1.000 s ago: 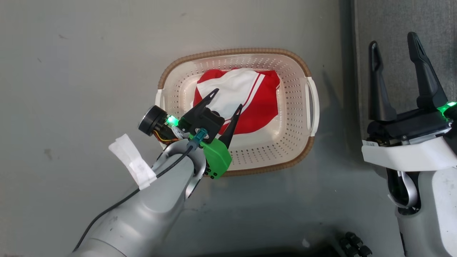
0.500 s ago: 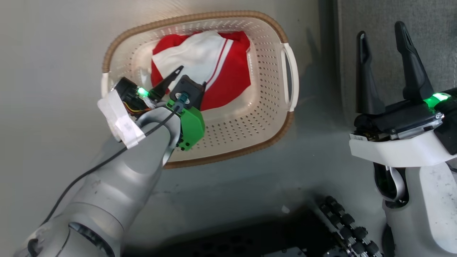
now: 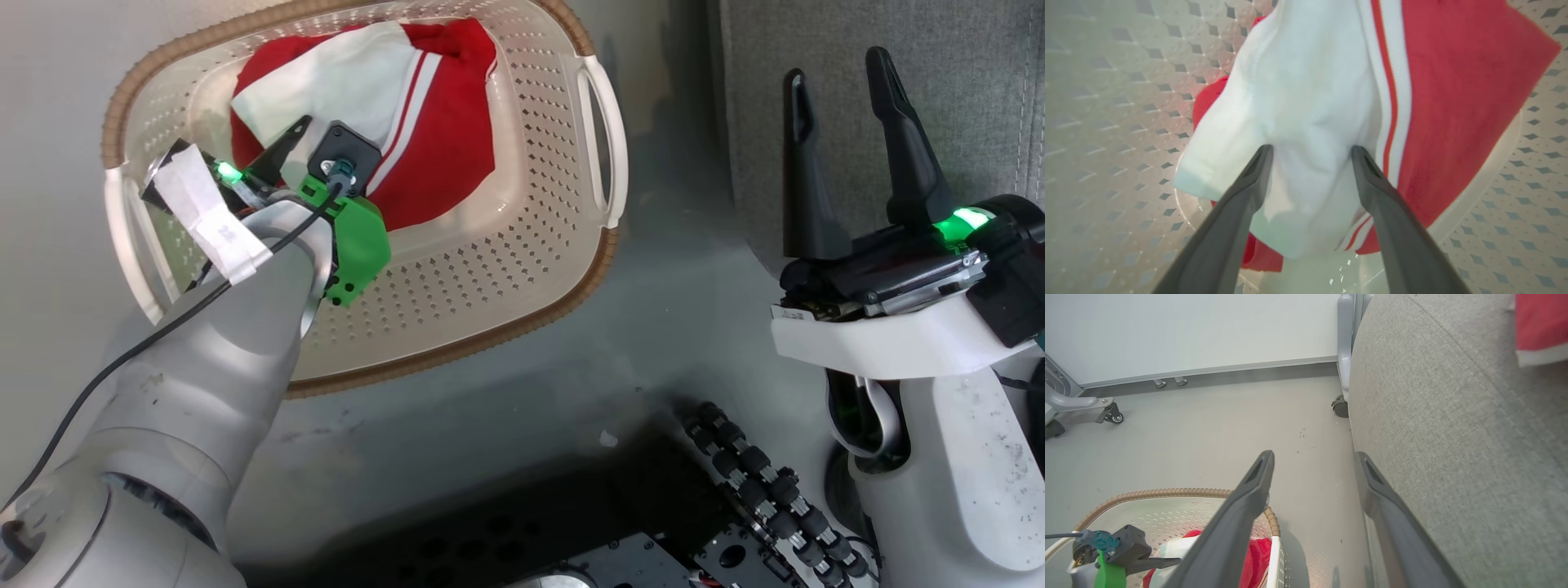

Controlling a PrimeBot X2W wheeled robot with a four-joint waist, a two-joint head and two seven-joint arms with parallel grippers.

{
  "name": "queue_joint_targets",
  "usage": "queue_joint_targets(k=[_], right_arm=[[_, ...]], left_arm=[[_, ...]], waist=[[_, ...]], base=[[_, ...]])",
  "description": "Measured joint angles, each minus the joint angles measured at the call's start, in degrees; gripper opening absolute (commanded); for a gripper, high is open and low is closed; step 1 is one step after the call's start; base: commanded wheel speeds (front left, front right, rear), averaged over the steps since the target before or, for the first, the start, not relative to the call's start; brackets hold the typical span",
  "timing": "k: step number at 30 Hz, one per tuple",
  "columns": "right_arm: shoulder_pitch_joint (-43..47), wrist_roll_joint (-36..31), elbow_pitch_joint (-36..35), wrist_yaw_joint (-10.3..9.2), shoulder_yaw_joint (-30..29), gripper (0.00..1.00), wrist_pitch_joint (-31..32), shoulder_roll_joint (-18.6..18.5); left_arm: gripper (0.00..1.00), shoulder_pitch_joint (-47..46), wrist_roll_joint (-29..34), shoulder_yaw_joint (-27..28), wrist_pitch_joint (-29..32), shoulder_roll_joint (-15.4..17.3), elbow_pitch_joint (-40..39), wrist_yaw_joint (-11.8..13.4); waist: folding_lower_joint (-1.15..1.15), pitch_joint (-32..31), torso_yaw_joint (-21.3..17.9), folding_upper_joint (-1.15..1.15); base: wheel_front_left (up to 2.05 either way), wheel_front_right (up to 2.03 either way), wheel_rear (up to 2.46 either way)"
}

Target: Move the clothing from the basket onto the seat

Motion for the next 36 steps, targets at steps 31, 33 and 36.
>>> queue_joint_targets(k=[31, 33, 36], right_arm=[[-0.5, 0.2, -0.2, 0.00, -0.2, 1.00, 0.0, 0.3], [-0.5, -0.1, 0.0, 0.00, -0.3, 1.00, 0.0, 0.1], [-0.3, -0.4, 0.5, 0.00, -0.2, 1.00, 0.0, -0.4]], left_arm=[[0.00, 0.3, -3.2, -0.9, 6.0, 0.3, 0.9, -0.8], [0.00, 1.1, -4.0, -0.3, 3.9, -0.1, 0.8, -1.2], [0.00, 2.8, -5.1, 0.4, 0.8, -1.0, 0.7, -1.6]], waist=[[0.00, -0.9, -1.5, 0.00], [0.00, -1.8, -1.1, 0.00], [0.00, -3.5, -0.3, 0.00]], base=[[0.00, 0.00, 0.00], [0.00, 0.00, 0.00], [0.00, 0.00, 0.00]])
